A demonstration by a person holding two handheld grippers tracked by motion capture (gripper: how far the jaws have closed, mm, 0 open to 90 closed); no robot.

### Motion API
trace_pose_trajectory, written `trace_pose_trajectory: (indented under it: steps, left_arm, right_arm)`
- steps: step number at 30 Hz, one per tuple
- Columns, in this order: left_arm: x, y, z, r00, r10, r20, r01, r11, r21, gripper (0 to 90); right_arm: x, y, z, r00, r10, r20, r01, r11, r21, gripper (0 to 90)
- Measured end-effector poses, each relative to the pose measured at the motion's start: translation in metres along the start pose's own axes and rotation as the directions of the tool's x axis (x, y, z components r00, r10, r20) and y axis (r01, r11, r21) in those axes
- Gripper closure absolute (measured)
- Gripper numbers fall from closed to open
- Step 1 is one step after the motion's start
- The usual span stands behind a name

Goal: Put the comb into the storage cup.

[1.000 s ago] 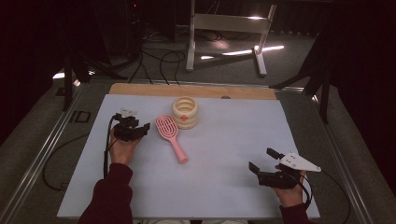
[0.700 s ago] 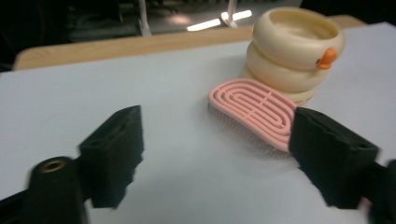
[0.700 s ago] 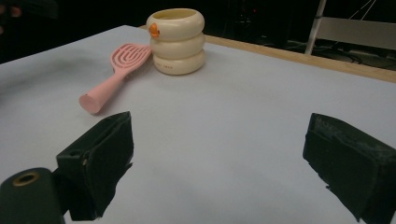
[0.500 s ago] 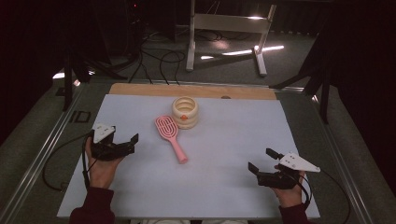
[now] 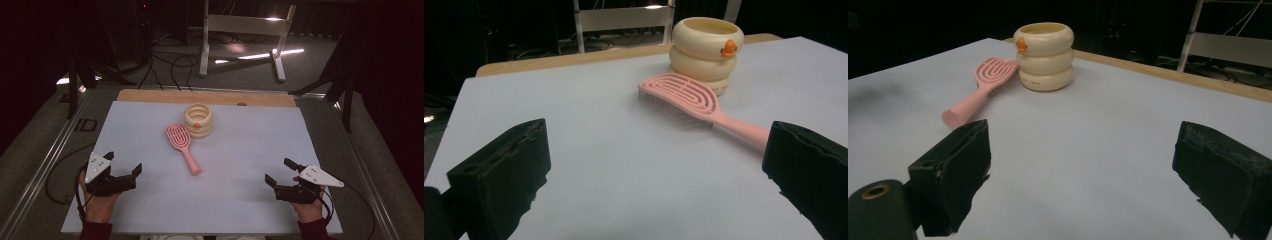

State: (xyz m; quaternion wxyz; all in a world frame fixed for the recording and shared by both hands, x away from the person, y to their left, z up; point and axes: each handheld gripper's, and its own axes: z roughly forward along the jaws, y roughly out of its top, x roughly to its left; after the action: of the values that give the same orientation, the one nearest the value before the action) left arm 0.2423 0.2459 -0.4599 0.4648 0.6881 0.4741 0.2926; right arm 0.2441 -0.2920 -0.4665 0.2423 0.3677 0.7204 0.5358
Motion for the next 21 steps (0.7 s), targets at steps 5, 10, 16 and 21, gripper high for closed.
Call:
trace_pose_trajectory:
  steps: [5,10,16,21]
  left_arm:
    - [-0.005,-0.010,-0.006,0.9991,0.043,0.005,-0.043,0.9990,-0.015,0.0]
    - [-0.010,-0.014,-0.011,0.9933,0.097,0.062,-0.093,0.9935,-0.066,0.0]
    - [-0.011,-0.016,-0.010,0.9940,0.101,0.042,-0.099,0.9940,-0.045,0.0]
    - [-0.010,-0.018,-0.009,0.9954,0.091,0.031,-0.089,0.9952,-0.040,0.0]
  right_arm:
    - [0.004,-0.001,0.001,0.9999,-0.016,-0.003,0.016,1.000,-0.017,8.8]
    - [0.005,-0.001,-0.003,0.9991,-0.040,0.013,0.041,0.998,-0.055,8.8]
    - [0.004,-0.005,-0.001,0.9989,-0.036,0.030,0.038,0.997,-0.061,8.8]
    - [0.004,-0.006,0.000,0.9987,-0.033,0.038,0.035,0.998,-0.050,8.8]
